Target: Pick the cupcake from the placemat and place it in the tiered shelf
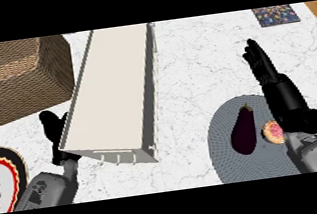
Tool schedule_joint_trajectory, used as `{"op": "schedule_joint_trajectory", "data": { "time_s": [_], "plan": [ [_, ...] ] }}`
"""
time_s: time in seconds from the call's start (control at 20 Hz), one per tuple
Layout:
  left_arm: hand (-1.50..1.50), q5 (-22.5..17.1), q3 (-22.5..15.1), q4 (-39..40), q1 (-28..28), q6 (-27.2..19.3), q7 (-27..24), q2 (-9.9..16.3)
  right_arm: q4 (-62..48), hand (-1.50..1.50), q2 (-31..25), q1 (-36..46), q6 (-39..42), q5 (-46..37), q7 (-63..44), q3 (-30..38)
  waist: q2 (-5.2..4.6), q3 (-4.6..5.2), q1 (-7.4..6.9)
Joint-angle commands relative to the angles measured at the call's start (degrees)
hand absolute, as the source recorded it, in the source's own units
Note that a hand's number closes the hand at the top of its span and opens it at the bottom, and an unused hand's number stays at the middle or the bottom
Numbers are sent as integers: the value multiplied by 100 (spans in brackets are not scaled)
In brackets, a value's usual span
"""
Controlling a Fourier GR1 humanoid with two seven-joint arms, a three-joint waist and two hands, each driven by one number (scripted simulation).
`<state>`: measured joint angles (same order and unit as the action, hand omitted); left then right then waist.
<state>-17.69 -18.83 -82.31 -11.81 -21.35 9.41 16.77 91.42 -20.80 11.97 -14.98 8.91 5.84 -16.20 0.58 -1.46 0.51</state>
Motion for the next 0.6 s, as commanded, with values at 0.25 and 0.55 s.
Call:
{"op": "schedule_joint_trajectory", "data": {
  "time_s": [0.25, 0.55],
  "plan": [
    [0, 457, -89, 187, 525, 688, -416, 959, -1043, -150, -2516, -665, 1485, 373, 103, 1659, -82, 134, 109],
    [0, 443, -273, 412, 752, 1092, -804, 796, -2737, -150, -2009, -604, 2329, 1016, 953, 1972, -94, 130, -100]
  ]
}}
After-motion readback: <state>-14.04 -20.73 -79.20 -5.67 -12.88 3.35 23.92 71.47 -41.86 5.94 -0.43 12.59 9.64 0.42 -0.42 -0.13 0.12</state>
